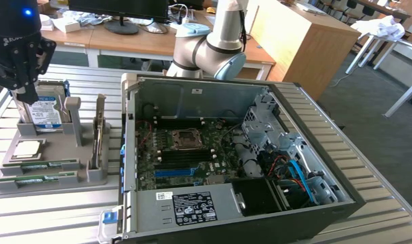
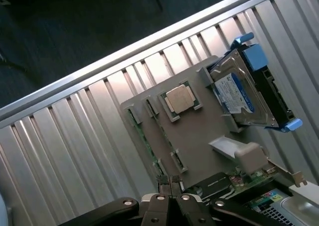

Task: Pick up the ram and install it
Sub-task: 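Pick up the ram and move it above insertion slot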

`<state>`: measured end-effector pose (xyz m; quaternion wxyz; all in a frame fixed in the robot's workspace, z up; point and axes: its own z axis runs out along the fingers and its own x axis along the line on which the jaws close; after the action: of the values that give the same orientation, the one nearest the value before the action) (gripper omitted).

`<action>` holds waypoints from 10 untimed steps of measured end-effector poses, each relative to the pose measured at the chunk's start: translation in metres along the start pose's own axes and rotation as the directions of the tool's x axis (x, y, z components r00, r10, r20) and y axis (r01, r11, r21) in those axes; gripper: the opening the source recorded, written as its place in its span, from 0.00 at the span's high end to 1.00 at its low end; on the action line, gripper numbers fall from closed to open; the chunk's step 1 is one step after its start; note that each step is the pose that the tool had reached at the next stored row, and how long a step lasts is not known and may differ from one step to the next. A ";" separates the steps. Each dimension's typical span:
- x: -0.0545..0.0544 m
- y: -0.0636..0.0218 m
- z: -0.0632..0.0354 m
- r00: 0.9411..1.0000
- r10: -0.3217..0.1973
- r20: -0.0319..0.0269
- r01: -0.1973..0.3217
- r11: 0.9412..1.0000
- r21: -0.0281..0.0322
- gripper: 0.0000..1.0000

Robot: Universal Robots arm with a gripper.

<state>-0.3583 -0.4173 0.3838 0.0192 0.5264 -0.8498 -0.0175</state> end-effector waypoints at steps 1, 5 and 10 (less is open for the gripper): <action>0.000 0.0000 0.0001 1.000 -0.013 -0.001 0.013 1.000 0.000 0.90; 0.000 0.0000 0.0001 0.998 -0.063 -0.003 0.063 0.998 0.000 0.90; 0.000 0.0000 0.0003 0.993 -0.121 -0.006 0.121 0.993 0.001 0.90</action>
<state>-0.3583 -0.4173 0.3835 0.0204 0.5771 -0.8163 -0.0164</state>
